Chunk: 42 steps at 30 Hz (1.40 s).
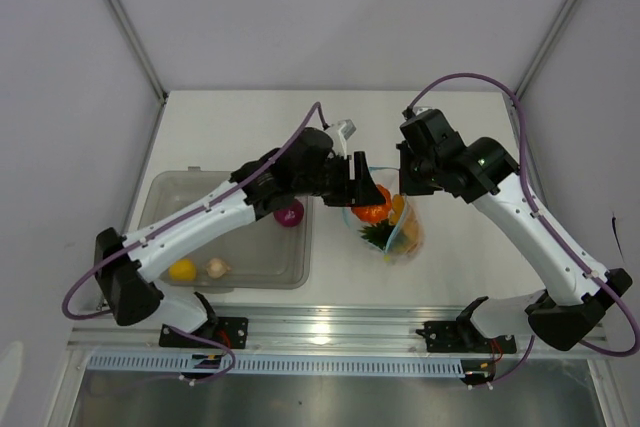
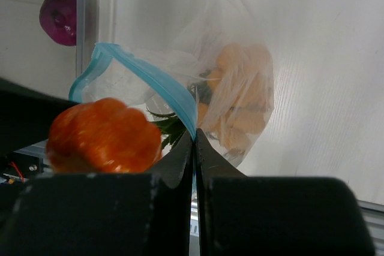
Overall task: Place the food in the zip-top bag and seal the zipper
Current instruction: Place the fake vegetable in the zipper food storage bag.
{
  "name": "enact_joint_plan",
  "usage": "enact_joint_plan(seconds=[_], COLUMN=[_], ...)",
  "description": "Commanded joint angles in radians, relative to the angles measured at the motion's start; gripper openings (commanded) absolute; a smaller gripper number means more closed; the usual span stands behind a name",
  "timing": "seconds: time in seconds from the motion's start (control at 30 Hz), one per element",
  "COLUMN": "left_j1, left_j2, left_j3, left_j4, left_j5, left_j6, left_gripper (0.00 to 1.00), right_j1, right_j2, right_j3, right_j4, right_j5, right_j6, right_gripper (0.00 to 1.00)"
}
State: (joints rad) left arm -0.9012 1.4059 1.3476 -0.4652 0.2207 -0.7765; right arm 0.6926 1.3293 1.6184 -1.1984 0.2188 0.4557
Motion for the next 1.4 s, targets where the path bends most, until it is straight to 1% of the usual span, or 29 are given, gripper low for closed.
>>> enact_joint_plan(seconds=[0.0, 0.13, 0.17, 0.23, 0.27, 0.3, 0.37, 0.43, 0.53, 0.57, 0.63, 0.67, 0.7, 0.73, 0.8, 0.87, 0.9, 0.93, 0.97, 1.0, 1.2, 1.3, 1.33, 1.37], left_j1=[-0.002, -0.002, -0.002, -0.002, -0.004, -0.004, -0.002, -0.002, -0.002, -0.002, -0.002, -0.002, -0.002, -0.002, -0.002, -0.004, -0.002, -0.004, -0.004, -0.004, -0.005, -0.011, -0.013, -0.013], left_j2=[0.06, 0.131, 0.137, 0.14, 0.139, 0.137, 0.148, 0.183, 0.253, 0.272, 0.324, 0.346, 0.369, 0.389, 0.413, 0.4, 0.393, 0.371, 0.355, 0.34, 0.196, 0.122, 0.098, 0.038], left_j3=[0.076, 0.088, 0.085, 0.058, 0.05, 0.047, 0.059, 0.102, 0.189, 0.23, 0.287, 0.306, 0.388, 0.412, 0.446, 0.43, 0.417, 0.404, 0.391, 0.352, 0.253, 0.237, 0.216, 0.175], left_j4=[-0.033, -0.026, -0.02, 0.034, 0.046, 0.059, 0.062, 0.05, -0.016, -0.064, -0.105, -0.128, -0.22, -0.258, -0.297, -0.293, -0.293, -0.294, -0.288, -0.268, -0.184, -0.184, -0.175, -0.156], left_j5=[-0.017, -0.038, -0.067, -0.086, -0.127, -0.147, -0.176, -0.207, -0.215, -0.215, -0.216, -0.216, -0.249, -0.282, -0.285, -0.282, -0.281, -0.282, -0.282, -0.282, -0.228, -0.237, -0.26, -0.267], left_j6=[0.036, 0.046, 0.048, 0.055, 0.052, 0.048, 0.048, 0.042, 0.013, -0.009, -0.027, -0.033, -0.061, -0.073, -0.087, -0.089, -0.09, -0.089, -0.089, -0.087, -0.046, -0.024, -0.023, -0.018], left_gripper=[0.07, 0.12, 0.21, 0.29, 0.36, 0.39, 0.42, 0.41, 0.42, 0.44, 0.48, 0.56, 0.6, 0.62, 0.69, 0.78, 0.81, 0.92, 0.94, 0.99, 1.0, 0.99, 0.99, 1.0], right_j1=[0.008, 0.007, 0.007, 0.007, 0.007, 0.007, 0.007, 0.008, 0.01, 0.008, 0.008, 0.008, 0.008, 0.008, 0.008, 0.008, 0.008, 0.007, 0.007, 0.007, 0.004, 0.004, 0.002, 0.002], right_j2=[-0.021, -0.028, -0.03, -0.032, -0.036, -0.038, -0.042, -0.044, -0.044, -0.045, -0.045, -0.045, -0.047, -0.044, -0.044, -0.045, -0.047, -0.044, -0.045, -0.044, -0.042, -0.039, -0.041, -0.042], right_j3=[0.028, 0.021, 0.02, 0.012, 0.009, 0.006, -0.002, -0.006, -0.008, -0.009, -0.012, -0.014, -0.017, -0.018, -0.025, -0.032, -0.032, -0.032, -0.032, -0.032, -0.032, -0.032, -0.034, -0.035], right_j4=[0.019, 0.02, 0.019, 0.02, 0.02, 0.025, 0.026, 0.028, 0.025, 0.026, 0.025, 0.023, 0.023, 0.025, 0.026, 0.031, 0.031, 0.033, 0.031, 0.031, 0.034, 0.033, 0.033, 0.033], right_j5=[-0.002, -0.002, -0.002, -0.002, -0.002, -0.006, -0.009, -0.012, -0.012, -0.009, -0.006, -0.003, -0.001, -0.001, -0.002, -0.002, -0.002, -0.002, -0.001, -0.001, -0.002, -0.002, -0.001, -0.001], right_j6=[0.02, 0.02, 0.021, 0.021, 0.023, 0.023, 0.026, 0.028, 0.028, 0.024, 0.026, 0.024, 0.023, 0.023, 0.021, 0.02, 0.02, 0.018, 0.018, 0.017, 0.012, 0.012, 0.014, 0.014], right_gripper=[0.0, 0.0, 0.0, 0.0, 0.0, 0.0, 0.0, 0.0, 0.0, 0.0, 0.0, 0.0, 0.0, 0.0, 0.0, 0.0, 0.0, 0.0, 0.0, 0.0, 0.0, 0.0, 0.0, 0.0])
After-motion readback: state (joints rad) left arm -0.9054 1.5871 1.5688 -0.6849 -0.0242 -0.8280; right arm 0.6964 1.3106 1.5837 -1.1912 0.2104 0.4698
